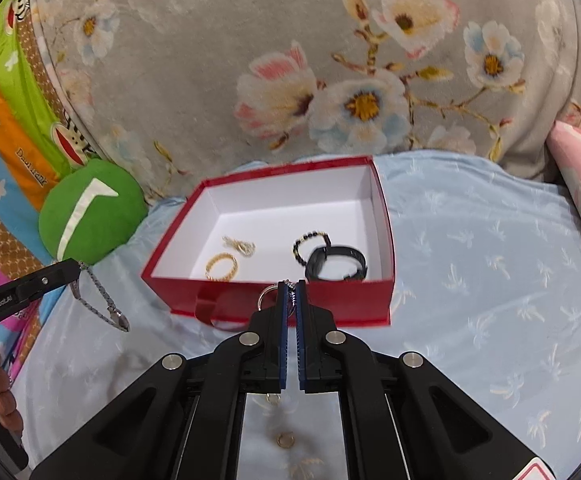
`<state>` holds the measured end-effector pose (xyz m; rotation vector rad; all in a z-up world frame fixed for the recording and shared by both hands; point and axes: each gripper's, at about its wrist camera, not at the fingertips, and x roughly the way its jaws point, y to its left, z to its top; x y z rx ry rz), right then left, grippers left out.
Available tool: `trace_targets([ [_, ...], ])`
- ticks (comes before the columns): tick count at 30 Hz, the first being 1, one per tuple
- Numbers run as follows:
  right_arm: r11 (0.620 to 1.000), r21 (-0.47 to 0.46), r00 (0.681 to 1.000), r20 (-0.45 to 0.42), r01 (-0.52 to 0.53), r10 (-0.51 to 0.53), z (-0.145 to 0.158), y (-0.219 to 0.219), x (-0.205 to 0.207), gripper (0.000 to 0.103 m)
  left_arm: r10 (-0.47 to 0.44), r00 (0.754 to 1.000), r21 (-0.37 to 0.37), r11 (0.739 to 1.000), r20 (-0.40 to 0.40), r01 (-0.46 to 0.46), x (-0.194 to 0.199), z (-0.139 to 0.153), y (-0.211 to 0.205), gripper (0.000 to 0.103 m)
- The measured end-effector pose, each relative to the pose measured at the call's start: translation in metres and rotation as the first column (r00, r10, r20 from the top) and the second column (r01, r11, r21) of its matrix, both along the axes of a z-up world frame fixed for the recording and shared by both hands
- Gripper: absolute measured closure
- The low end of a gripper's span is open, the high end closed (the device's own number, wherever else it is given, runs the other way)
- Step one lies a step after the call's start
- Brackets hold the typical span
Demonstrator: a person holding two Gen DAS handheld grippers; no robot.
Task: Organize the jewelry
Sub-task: 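Carry the wristwatch and ring into the red box and open both tools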
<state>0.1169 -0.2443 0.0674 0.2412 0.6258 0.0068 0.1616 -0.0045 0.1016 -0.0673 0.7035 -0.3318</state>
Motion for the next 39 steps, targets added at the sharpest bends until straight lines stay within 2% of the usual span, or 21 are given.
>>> trace_targets([
  [10, 1.000, -0.031, 0.996, 0.086, -0.006, 0.009, 0.035, -0.005, 0.032, 0.100, -0.008, 0.995, 0.006, 1.000, 0.095, 0.007, 0.037, 0.034, -0.018, 0.093],
  [18, 1.000, -0.021, 0.995, 0.095, -0.018, 0.020, 0.043, -0.014, 0.089, 0.100, -0.018, 0.991, 0.013, 1.000, 0.130, 0.017, 0.088, 0.042, -0.039, 0.092],
  [24, 0.999, -0.028, 0.997, 0.071, -0.022, 0.024, 0.036, -0.016, 0.135, 0.100, -0.015, 0.993, 0.024, 1.000, 0.116, 0.012, 0.135, 0.032, -0.056, 0.092],
  [36, 0.999, -0.030, 1.000, -0.015, -0.020, 0.020, -0.004, -0.021, 0.214, 0.100, 0.016, 0.998, 0.044, 0.999, 0.062, -0.018, 0.221, -0.007, -0.083, 0.092],
  [37, 0.999, -0.030, 0.999, -0.023, -0.025, 0.025, -0.006, -0.021, 0.220, 0.100, 0.008, 0.998, 0.033, 0.999, 0.059, -0.010, 0.228, -0.010, -0.084, 0.092],
  [38, 0.999, -0.027, 0.999, -0.031, -0.031, 0.030, -0.009, -0.021, 0.225, 0.098, 0.011, 0.998, 0.026, 1.000, 0.056, -0.012, 0.234, -0.012, -0.086, 0.081],
  [39, 0.999, -0.027, 0.999, -0.027, -0.027, 0.027, -0.011, -0.022, 0.230, 0.091, 0.021, 0.998, 0.028, 0.999, 0.051, -0.022, 0.238, -0.014, -0.086, 0.071],
])
